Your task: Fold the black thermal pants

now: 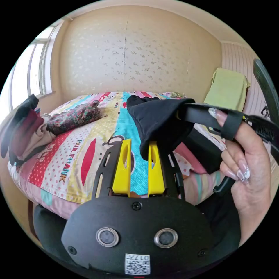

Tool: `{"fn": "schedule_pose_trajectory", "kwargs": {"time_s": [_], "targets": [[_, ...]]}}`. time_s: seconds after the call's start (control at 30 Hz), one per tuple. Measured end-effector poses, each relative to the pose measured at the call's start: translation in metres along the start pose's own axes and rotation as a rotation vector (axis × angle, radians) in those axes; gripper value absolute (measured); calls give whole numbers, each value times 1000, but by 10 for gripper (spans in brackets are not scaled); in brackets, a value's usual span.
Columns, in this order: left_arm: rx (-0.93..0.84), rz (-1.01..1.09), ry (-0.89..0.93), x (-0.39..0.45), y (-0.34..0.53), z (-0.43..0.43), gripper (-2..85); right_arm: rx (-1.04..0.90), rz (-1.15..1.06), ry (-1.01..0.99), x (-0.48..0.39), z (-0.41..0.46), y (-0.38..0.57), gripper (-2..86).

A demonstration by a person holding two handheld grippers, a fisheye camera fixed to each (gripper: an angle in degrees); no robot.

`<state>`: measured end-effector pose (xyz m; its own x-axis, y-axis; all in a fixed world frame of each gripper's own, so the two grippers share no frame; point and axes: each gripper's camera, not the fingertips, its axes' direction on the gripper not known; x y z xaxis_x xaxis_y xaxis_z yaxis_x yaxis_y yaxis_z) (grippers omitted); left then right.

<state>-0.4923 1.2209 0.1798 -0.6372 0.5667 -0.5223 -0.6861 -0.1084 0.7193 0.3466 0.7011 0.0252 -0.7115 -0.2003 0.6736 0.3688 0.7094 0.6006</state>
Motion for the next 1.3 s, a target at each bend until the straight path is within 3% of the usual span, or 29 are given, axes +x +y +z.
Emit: {"fn": "schedule_pose_trajectory", "kwargs": {"time_s": [0.1, 0.2, 0.33, 0.4, 0.43, 0.47, 0.53, 0.67, 0.77, 0.8, 0.87, 1.17, 1.3], "targets": [[-77, 38, 45, -6, -15, 3, 32, -32, 0, 70, 7, 10, 13, 40], [-7, 89, -23, -8, -32, -33, 18, -44, -77, 79, -1, 7, 14, 39], [151, 275, -185, 13, -34, -99, 13, 85, -227, 144, -40, -34, 14, 38], [89, 336, -200, 18, -18, -86, 13, 2, -256, 178, -45, -18, 29, 38], [-22, 354, -185, 16, -5, -62, 13, -143, -273, 186, -40, 12, 43, 38], [-97, 358, -166, 13, 1, -49, 14, -300, -235, 126, -28, 43, 58, 38], [-234, 285, -104, -1, 17, -28, 17, -332, -128, 8, -13, 50, 69, 38], [-131, 277, -42, -4, 11, -57, 24, -182, -208, 104, -34, 18, 72, 40], [-224, 315, -87, 0, 25, -40, 36, -344, -183, 90, -30, 57, 96, 44], [-281, 324, -107, 1, 35, -28, 41, -317, -164, 67, -27, 56, 100, 45], [-200, 326, -123, 1, 44, -35, 45, -279, -169, 15, -22, 45, 105, 51], [-211, 146, -61, -29, 47, -50, 54, -266, -198, -169, -18, 11, 71, 68], [-218, 154, -53, -36, 49, -56, 57, -303, -228, -116, -30, 19, 69, 74]]}}
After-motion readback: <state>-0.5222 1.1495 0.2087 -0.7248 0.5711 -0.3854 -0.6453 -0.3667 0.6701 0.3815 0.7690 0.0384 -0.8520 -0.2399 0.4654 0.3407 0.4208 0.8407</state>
